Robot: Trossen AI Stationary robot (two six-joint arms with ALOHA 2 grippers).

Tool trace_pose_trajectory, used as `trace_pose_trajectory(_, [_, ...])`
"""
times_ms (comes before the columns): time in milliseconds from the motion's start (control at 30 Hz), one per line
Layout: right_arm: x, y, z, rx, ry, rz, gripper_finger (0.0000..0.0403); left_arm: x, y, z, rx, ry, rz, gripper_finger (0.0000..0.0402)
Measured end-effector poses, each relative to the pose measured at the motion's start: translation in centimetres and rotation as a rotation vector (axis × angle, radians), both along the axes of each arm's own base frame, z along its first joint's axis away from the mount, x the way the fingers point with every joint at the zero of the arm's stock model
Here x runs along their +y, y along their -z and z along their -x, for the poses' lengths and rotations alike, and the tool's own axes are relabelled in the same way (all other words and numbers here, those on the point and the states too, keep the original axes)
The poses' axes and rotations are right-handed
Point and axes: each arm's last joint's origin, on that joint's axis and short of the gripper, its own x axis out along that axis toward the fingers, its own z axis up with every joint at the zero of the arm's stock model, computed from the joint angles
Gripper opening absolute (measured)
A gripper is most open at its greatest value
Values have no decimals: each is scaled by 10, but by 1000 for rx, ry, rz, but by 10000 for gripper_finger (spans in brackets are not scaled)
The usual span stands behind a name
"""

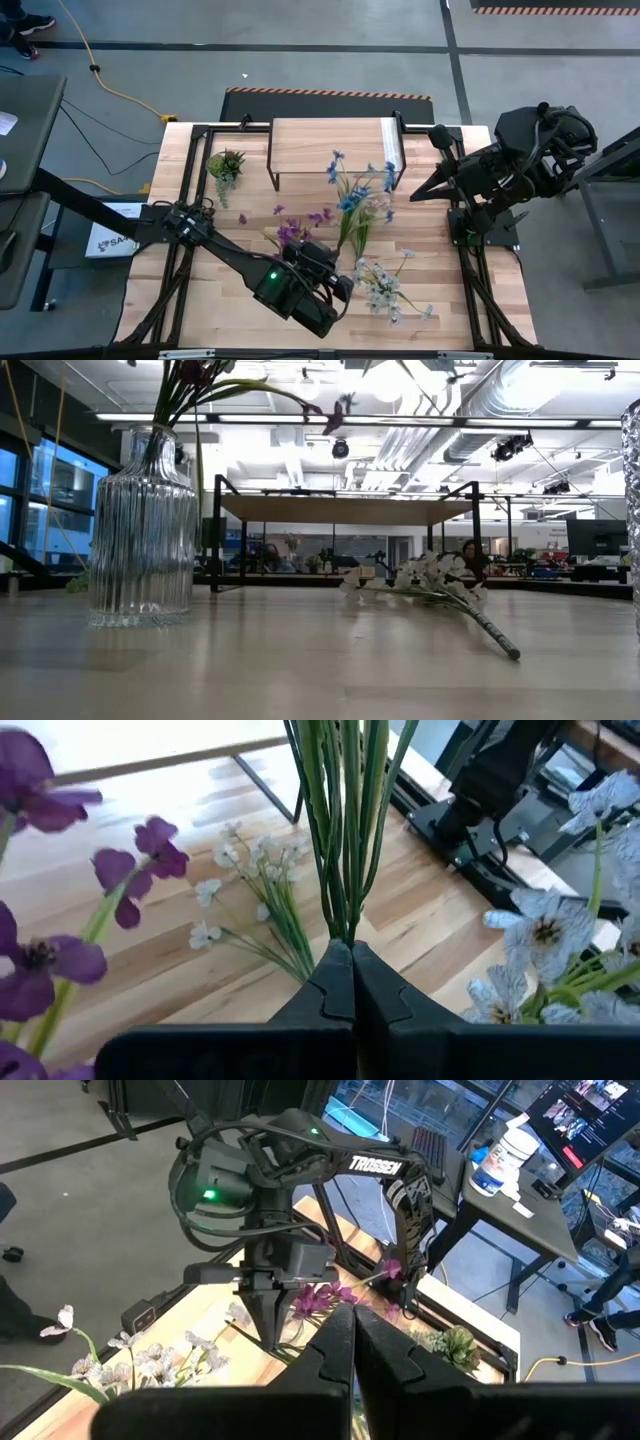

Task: Pick and place flowers into a vace then onto a shelf
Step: Put the blue flowers into the left transparent vase

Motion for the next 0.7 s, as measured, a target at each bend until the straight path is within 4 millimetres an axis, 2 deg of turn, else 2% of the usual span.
trace_pose_trajectory(700, [0,1,0,6,1,1,0,16,-33,6,-45,33,-130,22])
